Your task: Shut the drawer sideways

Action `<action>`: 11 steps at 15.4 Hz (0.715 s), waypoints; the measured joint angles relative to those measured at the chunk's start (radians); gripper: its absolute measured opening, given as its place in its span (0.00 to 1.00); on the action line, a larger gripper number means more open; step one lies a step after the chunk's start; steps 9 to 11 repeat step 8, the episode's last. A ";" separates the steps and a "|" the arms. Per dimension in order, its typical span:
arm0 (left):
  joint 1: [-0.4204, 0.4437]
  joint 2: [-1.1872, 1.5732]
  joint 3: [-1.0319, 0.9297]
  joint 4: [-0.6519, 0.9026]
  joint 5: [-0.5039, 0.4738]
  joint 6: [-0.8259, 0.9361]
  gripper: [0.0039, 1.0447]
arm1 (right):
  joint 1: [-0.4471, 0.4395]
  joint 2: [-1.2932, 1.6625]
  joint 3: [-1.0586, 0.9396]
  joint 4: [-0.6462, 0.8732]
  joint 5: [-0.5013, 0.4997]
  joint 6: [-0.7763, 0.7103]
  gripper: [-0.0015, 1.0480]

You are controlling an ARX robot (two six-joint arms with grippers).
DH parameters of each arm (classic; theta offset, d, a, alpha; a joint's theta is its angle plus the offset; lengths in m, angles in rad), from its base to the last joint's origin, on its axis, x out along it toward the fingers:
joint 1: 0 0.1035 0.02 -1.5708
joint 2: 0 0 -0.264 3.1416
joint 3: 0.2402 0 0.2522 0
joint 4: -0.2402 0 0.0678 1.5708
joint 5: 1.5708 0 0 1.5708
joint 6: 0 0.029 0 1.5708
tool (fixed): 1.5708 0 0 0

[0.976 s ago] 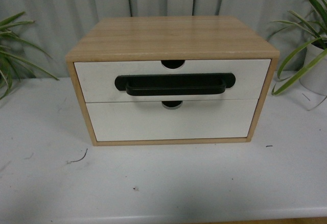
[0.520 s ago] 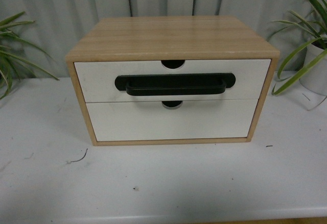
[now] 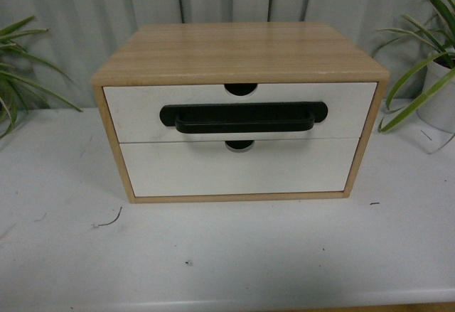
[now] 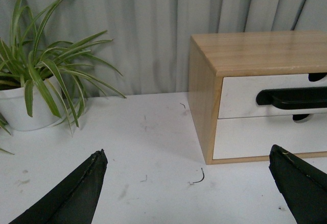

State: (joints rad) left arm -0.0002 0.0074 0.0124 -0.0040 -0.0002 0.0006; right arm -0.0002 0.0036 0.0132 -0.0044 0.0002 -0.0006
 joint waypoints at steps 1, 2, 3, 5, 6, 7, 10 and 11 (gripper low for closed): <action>0.000 0.000 0.000 0.000 0.000 0.000 0.94 | 0.000 0.000 0.000 0.000 0.000 0.000 0.94; 0.000 0.000 0.000 0.000 0.000 0.000 0.94 | 0.000 0.000 0.000 0.000 0.000 0.000 0.94; 0.000 0.000 0.000 0.000 0.000 0.000 0.94 | 0.000 0.000 0.000 0.000 0.000 0.000 0.94; 0.000 0.000 0.000 0.000 0.000 0.000 0.94 | 0.000 0.000 0.000 0.000 0.000 0.000 0.94; 0.000 0.000 0.000 0.000 0.000 0.000 0.94 | 0.000 0.000 0.000 0.000 0.000 0.000 0.94; 0.000 0.000 0.000 0.000 0.000 0.000 0.94 | 0.000 0.000 0.000 0.000 0.000 0.000 0.94; 0.000 0.000 0.000 0.000 0.000 0.000 0.94 | 0.000 0.000 0.000 0.000 0.000 0.000 0.94; 0.000 0.000 0.000 0.000 0.000 0.000 0.94 | 0.000 0.000 0.000 0.000 0.000 0.000 0.94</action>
